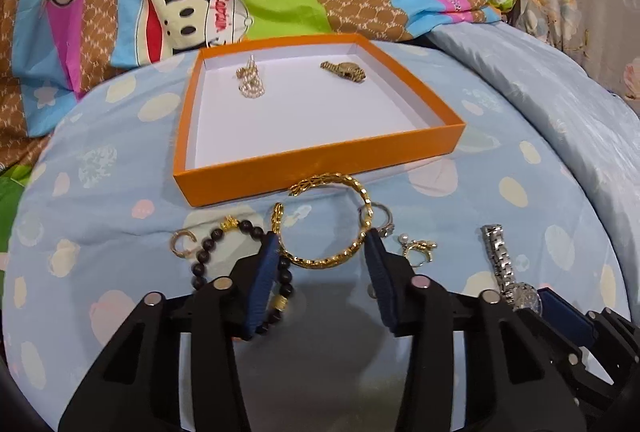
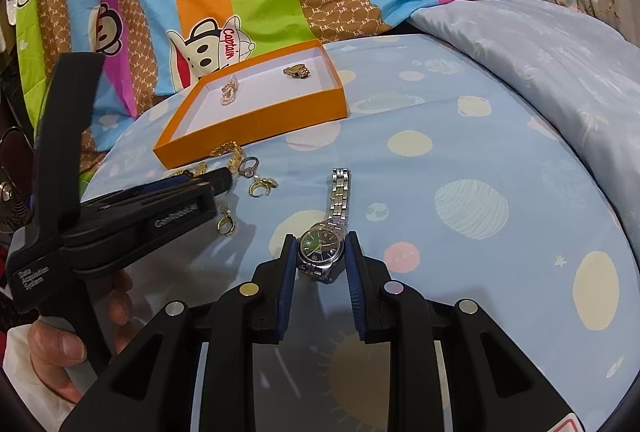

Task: Organize jewelry
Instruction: 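Grasp the gold bangle with the left tool while the right tool holds the silver watch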

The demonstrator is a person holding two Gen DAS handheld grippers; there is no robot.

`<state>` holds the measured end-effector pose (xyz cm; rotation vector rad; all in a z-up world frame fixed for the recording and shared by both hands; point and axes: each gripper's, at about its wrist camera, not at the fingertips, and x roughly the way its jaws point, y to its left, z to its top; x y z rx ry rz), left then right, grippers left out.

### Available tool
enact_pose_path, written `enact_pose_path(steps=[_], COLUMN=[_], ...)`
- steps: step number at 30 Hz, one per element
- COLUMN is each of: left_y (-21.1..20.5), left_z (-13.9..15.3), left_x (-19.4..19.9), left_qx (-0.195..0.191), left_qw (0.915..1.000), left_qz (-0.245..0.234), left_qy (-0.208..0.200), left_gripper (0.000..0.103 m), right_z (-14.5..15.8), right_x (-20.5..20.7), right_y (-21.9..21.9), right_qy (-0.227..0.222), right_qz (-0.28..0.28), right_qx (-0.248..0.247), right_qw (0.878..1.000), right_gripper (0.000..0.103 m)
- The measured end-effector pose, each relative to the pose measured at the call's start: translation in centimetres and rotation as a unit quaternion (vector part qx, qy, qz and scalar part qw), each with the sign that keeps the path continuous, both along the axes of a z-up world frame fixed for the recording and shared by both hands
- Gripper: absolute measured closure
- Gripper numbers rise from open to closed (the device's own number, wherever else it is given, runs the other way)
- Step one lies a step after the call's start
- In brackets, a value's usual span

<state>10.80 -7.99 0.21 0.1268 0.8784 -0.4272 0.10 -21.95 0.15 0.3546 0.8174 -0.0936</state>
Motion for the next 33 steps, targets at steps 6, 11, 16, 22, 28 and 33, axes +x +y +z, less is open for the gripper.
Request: enact_pose_path(steps=[6, 11, 16, 22, 28, 33], left_y=[0.5, 1.5, 2.7, 5.4, 7.7, 8.7], left_z=[0.0, -0.3, 0.6, 1.1, 0.7, -0.4], left_x=[0.4, -0.1, 0.2, 0.5, 0.0, 0.7], left_qx=[-0.017, -0.023, -0.025, -0.037, -0.033, -0.026], left_qw=[0.9991, 0.9993, 0.9995, 0.9984, 0.9976, 0.9959], left_qz=[-0.010, 0.003, 0.021, 0.043, 0.059, 0.080], left_qy=[0.037, 0.030, 0.003, 0.005, 0.015, 0.033], left_gripper=[0.095, 0.052, 0.039, 0.038, 0.037, 0.037], right_z=[0.6, 0.4, 0.4, 0.3, 0.2, 0.0], right_x=[0.0, -0.1, -0.1, -0.1, 0.2, 0.4], right_y=[-0.2, -0.2, -0.2, -0.2, 0.0, 0.2], right_qy=[-0.006, -0.004, -0.004, -0.003, -0.002, -0.001], right_qz=[-0.003, -0.005, -0.003, -0.002, 0.002, 0.005], right_qx=[-0.004, -0.002, -0.001, 0.000, 0.004, 0.004], right_qw=[1.000, 1.000, 1.000, 1.000, 1.000, 1.000], right_gripper=[0.080, 0.080, 0.080, 0.080, 0.080, 0.080])
